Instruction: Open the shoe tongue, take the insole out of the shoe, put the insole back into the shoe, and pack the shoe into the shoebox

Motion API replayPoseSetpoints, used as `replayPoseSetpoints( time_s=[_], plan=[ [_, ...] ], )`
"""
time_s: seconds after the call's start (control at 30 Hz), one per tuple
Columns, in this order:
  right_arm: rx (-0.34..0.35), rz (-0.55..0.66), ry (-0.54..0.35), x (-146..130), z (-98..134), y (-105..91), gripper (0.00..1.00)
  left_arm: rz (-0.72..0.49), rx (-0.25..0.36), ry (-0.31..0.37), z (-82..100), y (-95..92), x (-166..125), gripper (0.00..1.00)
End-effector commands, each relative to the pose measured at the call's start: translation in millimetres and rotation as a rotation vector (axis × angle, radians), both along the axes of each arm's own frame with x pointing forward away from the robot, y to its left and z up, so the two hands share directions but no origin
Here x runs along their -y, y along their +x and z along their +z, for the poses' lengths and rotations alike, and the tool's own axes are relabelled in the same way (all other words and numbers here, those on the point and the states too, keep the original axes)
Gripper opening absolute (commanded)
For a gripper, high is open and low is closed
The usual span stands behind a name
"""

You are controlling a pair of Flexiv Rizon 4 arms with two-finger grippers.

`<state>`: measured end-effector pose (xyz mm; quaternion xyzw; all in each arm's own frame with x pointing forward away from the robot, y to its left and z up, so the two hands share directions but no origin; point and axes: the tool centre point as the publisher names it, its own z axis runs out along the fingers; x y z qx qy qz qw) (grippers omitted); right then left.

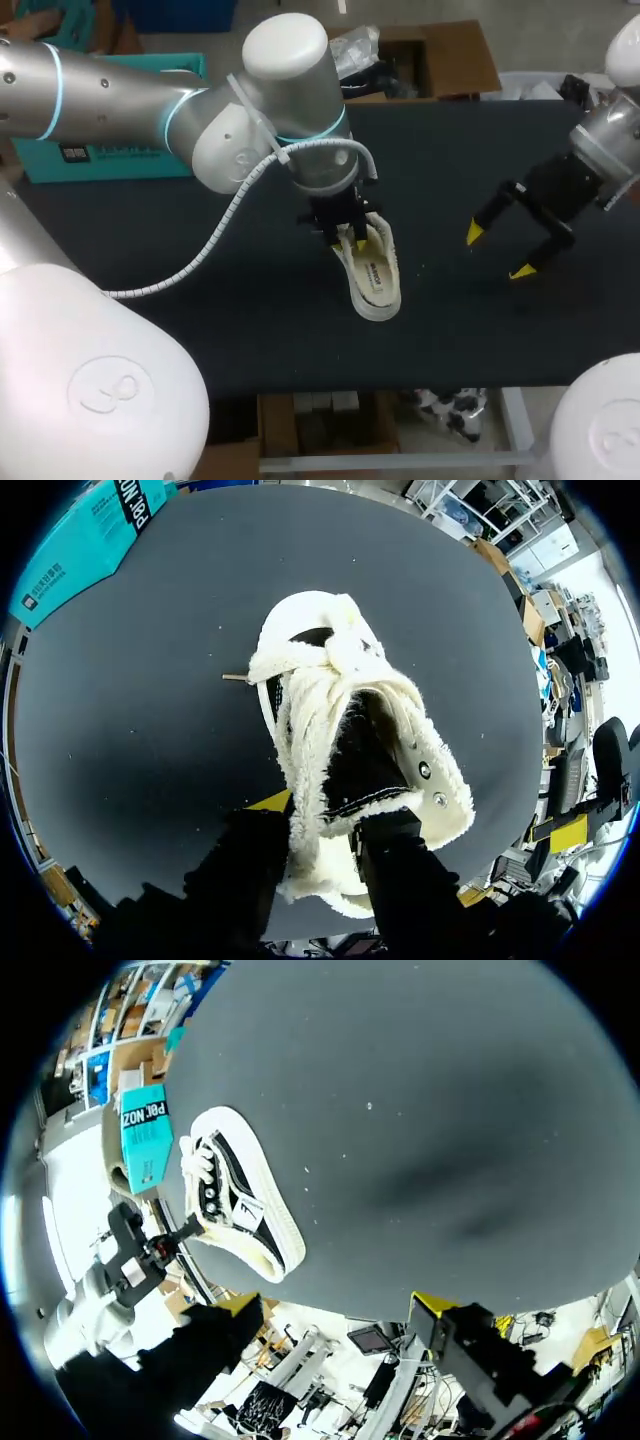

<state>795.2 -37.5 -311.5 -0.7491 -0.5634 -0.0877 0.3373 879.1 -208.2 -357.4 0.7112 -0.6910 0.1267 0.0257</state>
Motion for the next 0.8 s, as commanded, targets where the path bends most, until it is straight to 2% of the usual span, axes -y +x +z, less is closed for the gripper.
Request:
replayPoseSetpoints(
  time_s=[0.03,0.17,0.3,0.37,0.4,0.47,0.5,0.67,0.8],
  plan=[
    [-0.164,0.107,0.069,0.2,0.0,3.5,1.0,-0.008,0.005,-0.007,8.0,-7.0,-3.9,0.0],
    [-0.164,0.107,0.069,0.2,0.0,3.5,1.0,-0.015,0.002,-0.002,10.0,-10.2,-3.6,0.0],
    [-0.164,0.107,0.069,0.2,0.0,3.5,1.0,-0.044,0.024,-0.008,11.3,-10.4,-4.0,0.0],
    [-0.081,0.154,-0.027,-5.4,4.8,7.0,1.0,-0.071,0.035,-0.016,11.5,-8.2,-4.6,0.0],
    [-0.014,0.168,-0.061,-6.7,8.0,6.2,1.0,-0.094,0.056,-0.018,11.6,-7.2,-4.5,0.0],
    [0.053,0.211,-0.144,-7.5,13.4,5.9,1.0,-0.126,0.079,-0.02,12.7,-4.1,-7.4,0.0],
    [0.097,0.227,-0.154,-5.8,16.3,4.5,1.0,-0.156,0.095,-0.038,14.4,-1.7,-9.6,0.0],
    [0.195,0.302,-0.223,0.7,25.4,1.2,1.0,-0.219,0.162,-0.064,21.4,9.7,-22.6,0.0],
    [0.299,0.448,-0.269,5.7,29.1,-3.1,1.0,-0.315,0.226,-0.091,29.2,21.2,-35.8,0.0]
  ],
)
